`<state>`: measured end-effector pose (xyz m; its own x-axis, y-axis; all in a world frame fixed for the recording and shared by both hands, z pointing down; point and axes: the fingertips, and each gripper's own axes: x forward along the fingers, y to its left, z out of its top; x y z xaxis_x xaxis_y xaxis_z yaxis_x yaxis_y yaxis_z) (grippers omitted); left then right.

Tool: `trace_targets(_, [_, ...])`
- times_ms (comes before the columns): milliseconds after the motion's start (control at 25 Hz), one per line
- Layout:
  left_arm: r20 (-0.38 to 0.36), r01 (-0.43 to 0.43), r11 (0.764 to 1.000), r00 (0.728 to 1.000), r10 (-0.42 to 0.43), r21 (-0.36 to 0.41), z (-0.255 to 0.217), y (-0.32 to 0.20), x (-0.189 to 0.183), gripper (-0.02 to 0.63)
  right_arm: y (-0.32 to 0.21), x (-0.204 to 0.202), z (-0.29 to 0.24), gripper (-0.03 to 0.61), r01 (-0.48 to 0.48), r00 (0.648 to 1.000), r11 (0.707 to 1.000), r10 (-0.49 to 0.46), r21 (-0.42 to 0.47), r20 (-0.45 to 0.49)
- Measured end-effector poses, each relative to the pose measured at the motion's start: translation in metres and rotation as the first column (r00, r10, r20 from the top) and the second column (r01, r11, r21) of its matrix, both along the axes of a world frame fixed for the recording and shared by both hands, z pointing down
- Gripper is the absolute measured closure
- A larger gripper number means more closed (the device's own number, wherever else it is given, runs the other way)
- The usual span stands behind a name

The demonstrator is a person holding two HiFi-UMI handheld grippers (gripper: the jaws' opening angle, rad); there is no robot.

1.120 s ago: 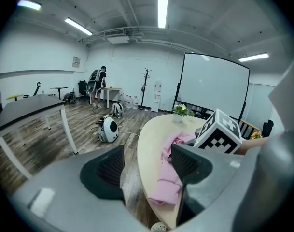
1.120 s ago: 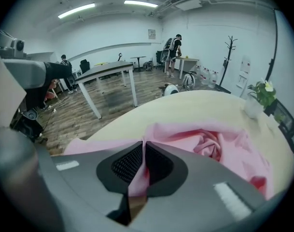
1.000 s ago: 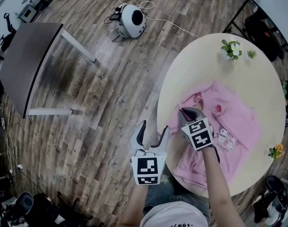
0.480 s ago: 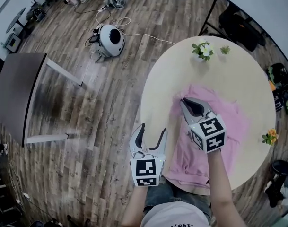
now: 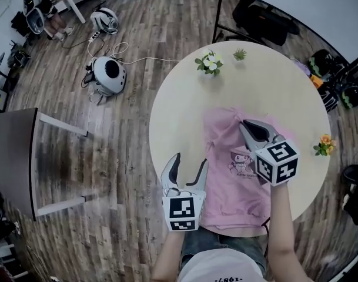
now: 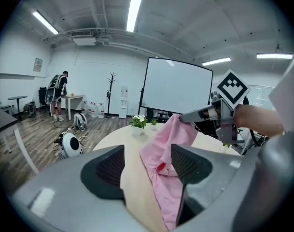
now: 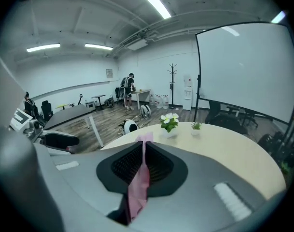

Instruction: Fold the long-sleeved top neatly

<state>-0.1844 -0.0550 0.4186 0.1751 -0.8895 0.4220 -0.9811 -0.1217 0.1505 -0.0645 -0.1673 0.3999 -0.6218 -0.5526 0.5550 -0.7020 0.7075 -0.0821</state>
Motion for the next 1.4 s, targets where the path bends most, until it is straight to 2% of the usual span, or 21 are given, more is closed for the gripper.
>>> trace_targets(160, [0.009,-0.051,0.999,0.999,0.052,-0.007,0.001,-0.01,0.028,0.316,-0.006,0.05,0.012,0.534,-0.086,0.996,0.995,0.086,-0.055,0.011])
trace_targets(320, [0.012,-0.092,0.996,0.996,0.093,-0.022,0.003,-0.015,0.057,0.316,-0.007,0.091,0.034,0.534,-0.156,0.987,0.977,0.161,-0.146,0.021])
trace_targets(520, [0.017,-0.126,0.991,0.992,0.127,-0.043,0.008,-0.022,0.084,0.316,-0.008,0.123,0.073,0.534,-0.204,0.976,0.946,0.216,-0.253,0.018])
trace_targets(760, [0.028,-0.142,0.986,0.989,0.145,-0.085,0.02,-0.025,0.1,0.316,-0.01,0.148,0.133,0.526,-0.273,0.961,0.899,0.269,-0.342,-0.059])
trace_targets(880, [0.032,-0.145,0.984,0.988,0.149,-0.1,0.025,-0.026,0.102,0.316,-0.011,0.157,0.16,0.517,-0.306,0.951,0.888,0.273,-0.342,-0.144])
trace_targets(1040, [0.04,-0.149,0.981,0.987,0.155,-0.12,0.031,-0.027,0.104,0.316,-0.016,0.162,0.18,0.503,-0.318,0.939,0.901,0.256,-0.296,-0.229])
trace_targets(1280, [0.042,-0.148,0.98,0.987,0.155,-0.136,0.037,-0.029,0.107,0.316,-0.022,0.169,0.195,0.442,-0.343,0.921,0.899,0.265,-0.271,-0.286])
trace_targets(1400, [0.043,-0.148,0.98,0.987,0.155,-0.135,0.038,-0.03,0.108,0.316,-0.023,0.175,0.18,0.428,-0.359,0.909,0.911,0.292,-0.203,-0.296])
